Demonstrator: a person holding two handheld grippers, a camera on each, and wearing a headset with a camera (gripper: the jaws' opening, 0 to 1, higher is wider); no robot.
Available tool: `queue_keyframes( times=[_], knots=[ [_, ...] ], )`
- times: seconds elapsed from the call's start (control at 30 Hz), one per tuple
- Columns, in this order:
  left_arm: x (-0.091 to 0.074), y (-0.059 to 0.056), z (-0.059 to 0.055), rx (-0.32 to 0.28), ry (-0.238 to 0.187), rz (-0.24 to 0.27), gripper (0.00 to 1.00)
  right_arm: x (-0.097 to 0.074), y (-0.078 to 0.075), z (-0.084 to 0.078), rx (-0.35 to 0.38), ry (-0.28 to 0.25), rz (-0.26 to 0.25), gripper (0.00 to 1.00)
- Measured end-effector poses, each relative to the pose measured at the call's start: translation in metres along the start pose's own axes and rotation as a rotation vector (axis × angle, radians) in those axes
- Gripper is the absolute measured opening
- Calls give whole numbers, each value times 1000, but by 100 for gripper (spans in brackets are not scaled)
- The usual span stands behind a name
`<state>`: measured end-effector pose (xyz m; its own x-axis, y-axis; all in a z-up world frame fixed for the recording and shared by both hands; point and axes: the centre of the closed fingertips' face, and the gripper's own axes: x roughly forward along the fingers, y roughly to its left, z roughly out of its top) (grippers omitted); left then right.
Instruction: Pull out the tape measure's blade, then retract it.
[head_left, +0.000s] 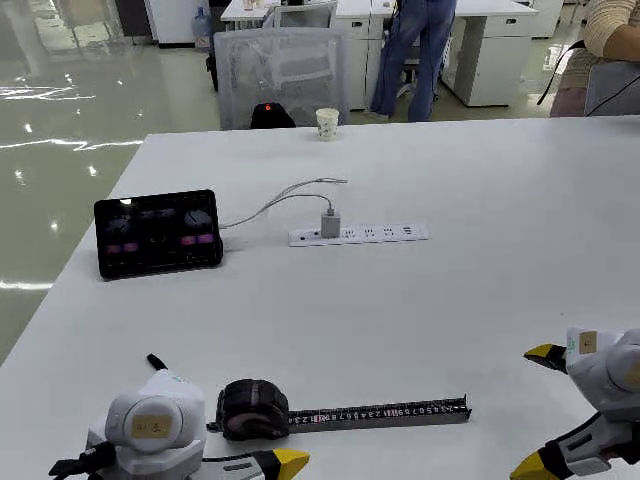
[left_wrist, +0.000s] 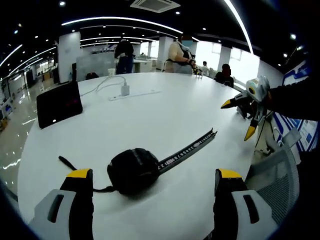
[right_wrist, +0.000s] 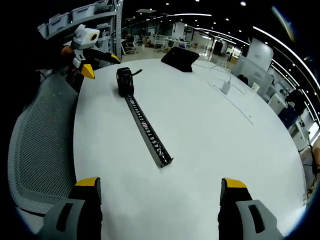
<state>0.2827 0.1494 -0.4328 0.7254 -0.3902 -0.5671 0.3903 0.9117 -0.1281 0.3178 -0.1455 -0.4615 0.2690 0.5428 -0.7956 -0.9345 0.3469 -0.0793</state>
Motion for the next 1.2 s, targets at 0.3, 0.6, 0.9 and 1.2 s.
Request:
queue_keyframes(
  times=[0.3, 0.6, 0.9, 1.2],
  knots=[
    [20, 9, 1, 66, -25, 143, 99, 24, -4, 8, -79, 41, 60, 99],
    [34, 11, 11, 50, -119, 178, 99, 44, -5, 14, -208, 77, 134, 97],
    [51, 23, -12, -37, -121, 237, 99, 61, -4, 1, -141, 146, 175, 81],
    [51, 25, -10, -15, -165, 272, 99, 64, 3, -3, -253, 174, 222, 47]
  ],
)
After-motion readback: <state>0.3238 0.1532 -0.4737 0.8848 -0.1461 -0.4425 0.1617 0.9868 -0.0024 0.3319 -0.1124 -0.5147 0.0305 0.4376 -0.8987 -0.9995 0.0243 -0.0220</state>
